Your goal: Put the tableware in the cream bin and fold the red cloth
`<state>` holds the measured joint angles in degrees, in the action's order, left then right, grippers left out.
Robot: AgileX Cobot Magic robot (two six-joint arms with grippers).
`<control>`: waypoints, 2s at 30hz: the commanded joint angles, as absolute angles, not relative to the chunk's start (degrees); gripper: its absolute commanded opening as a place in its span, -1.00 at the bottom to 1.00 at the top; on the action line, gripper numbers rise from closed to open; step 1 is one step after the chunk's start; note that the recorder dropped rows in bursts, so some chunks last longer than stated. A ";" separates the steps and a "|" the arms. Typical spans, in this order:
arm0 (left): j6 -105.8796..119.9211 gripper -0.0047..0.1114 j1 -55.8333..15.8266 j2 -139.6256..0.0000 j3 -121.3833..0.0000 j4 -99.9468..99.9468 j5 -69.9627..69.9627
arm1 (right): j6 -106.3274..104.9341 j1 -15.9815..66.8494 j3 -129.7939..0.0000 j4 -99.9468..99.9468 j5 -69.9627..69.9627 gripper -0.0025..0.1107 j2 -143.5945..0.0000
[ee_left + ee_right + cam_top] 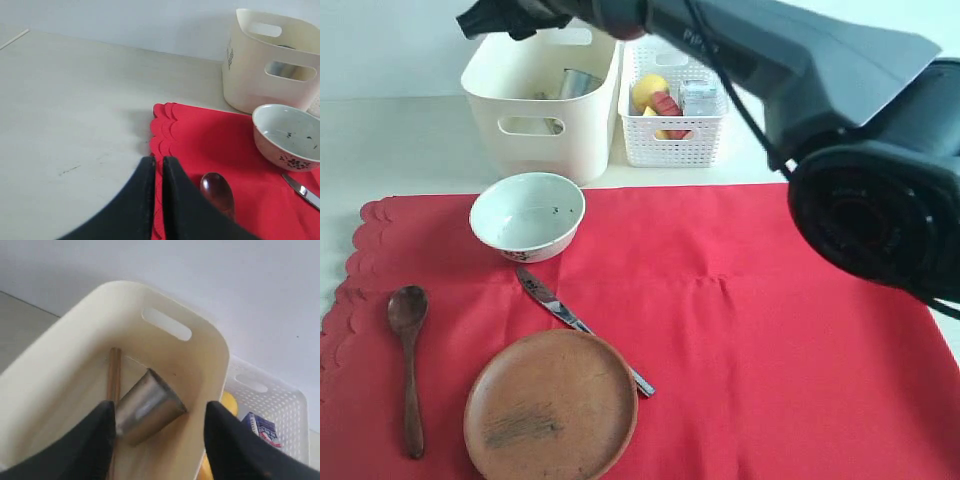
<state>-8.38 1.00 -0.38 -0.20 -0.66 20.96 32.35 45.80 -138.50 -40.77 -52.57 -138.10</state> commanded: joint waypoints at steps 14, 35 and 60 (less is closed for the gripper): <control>-8.49 -0.79 1.07 0.00 0.00 -0.87 20.70 | 8.56 50.94 -137.96 -20.93 -69.96 -0.96 -122.21; -8.49 -0.79 1.07 0.00 0.00 -0.87 20.70 | 3.45 51.28 -104.91 -12.81 -69.96 -0.96 -86.32; -8.49 -0.79 1.07 0.00 0.00 -0.87 20.70 | -8.81 51.28 -57.62 10.40 -58.52 -0.96 -30.01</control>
